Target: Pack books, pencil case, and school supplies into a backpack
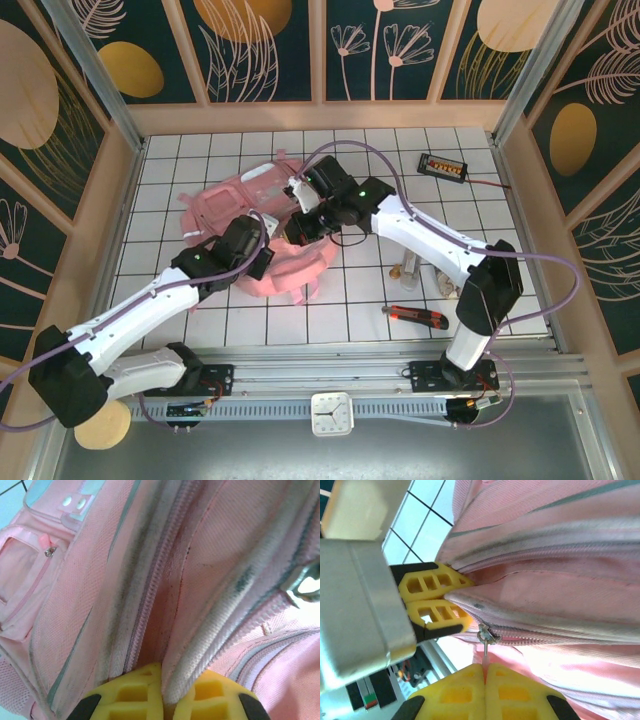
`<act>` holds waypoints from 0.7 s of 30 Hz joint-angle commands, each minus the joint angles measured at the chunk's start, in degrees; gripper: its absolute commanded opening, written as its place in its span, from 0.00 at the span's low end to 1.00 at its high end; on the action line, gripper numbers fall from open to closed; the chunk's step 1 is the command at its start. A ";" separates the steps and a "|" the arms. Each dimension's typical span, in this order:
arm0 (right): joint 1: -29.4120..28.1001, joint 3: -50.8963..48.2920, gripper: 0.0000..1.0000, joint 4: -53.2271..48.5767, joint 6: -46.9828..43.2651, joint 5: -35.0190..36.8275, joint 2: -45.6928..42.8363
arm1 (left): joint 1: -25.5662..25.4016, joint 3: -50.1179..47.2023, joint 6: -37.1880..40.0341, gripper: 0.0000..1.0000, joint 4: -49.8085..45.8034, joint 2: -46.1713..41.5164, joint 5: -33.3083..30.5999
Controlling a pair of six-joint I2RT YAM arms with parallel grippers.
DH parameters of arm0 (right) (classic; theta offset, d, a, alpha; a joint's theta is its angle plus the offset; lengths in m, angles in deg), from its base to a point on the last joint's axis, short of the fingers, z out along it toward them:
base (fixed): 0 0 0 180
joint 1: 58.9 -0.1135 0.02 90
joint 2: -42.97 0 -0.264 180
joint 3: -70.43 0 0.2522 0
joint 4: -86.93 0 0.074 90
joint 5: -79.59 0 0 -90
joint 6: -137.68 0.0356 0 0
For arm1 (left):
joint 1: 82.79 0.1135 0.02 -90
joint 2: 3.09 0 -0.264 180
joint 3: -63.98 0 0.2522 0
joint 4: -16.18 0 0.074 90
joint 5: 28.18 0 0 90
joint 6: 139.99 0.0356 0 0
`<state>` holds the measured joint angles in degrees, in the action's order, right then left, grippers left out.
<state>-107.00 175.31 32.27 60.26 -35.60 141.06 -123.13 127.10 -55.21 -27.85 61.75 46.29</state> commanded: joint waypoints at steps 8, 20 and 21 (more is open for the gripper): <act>7.62 -4.21 0.00 -6.50 -7.35 2.06 -3.12 | 3.84 6.06 8.60 0.00 -6.56 -1.12 -7.28; 7.19 -2.17 0.36 2.73 -4.31 -2.17 -2.39 | 3.86 10.65 10.28 0.00 -8.34 -4.55 4.35; 4.51 -1.87 0.40 3.92 -2.62 -3.24 -1.93 | 3.94 11.49 10.24 0.00 -8.47 -4.25 5.85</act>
<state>-96.57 172.42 30.98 54.65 -32.45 140.75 -119.52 133.49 -45.17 -38.88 59.52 48.32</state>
